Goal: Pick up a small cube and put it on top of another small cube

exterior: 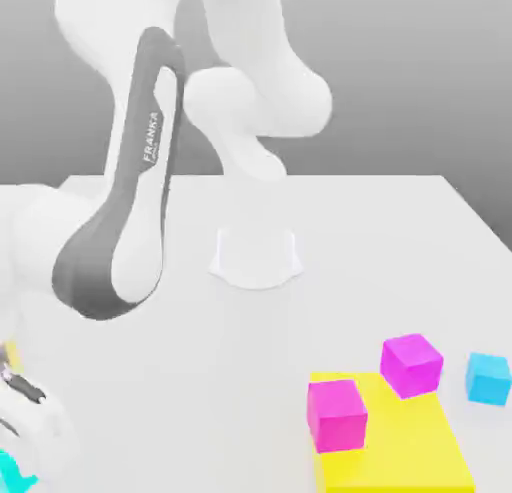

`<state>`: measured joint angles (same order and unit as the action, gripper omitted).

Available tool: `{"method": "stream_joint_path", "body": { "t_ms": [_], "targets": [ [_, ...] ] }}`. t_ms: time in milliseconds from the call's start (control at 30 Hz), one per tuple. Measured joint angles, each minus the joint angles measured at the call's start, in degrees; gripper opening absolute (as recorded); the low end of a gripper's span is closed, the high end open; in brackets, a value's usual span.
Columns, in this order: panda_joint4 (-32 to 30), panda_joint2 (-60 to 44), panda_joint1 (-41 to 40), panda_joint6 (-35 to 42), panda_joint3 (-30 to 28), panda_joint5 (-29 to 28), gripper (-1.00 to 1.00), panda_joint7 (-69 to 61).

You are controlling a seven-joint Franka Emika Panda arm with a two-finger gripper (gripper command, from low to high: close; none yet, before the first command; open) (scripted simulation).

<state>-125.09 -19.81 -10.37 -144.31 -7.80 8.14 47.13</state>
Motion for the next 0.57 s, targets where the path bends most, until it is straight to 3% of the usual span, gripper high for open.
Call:
{"method": "stream_joint_path", "body": {
  "t_ms": [300, 400, 433, 467, 567],
  "targets": [
    [-11.43, 18.77, 15.85, 6.77, 10.81, -6.22, -1.0, 1.02],
    [-14.12, 18.79, 27.23, 4.08, 8.96, -7.7, -1.0, 1.52],
    [-14.67, 17.62, 27.29, 2.36, 7.52, -7.69, -1.0, 1.47],
    [-15.22, 15.8, 24.39, -0.01, 6.06, -7.5, 1.0, 1.32],
    [-15.22, 15.8, 24.39, -0.02, 6.06, -7.5, 1.0, 1.31]
  ]
}}
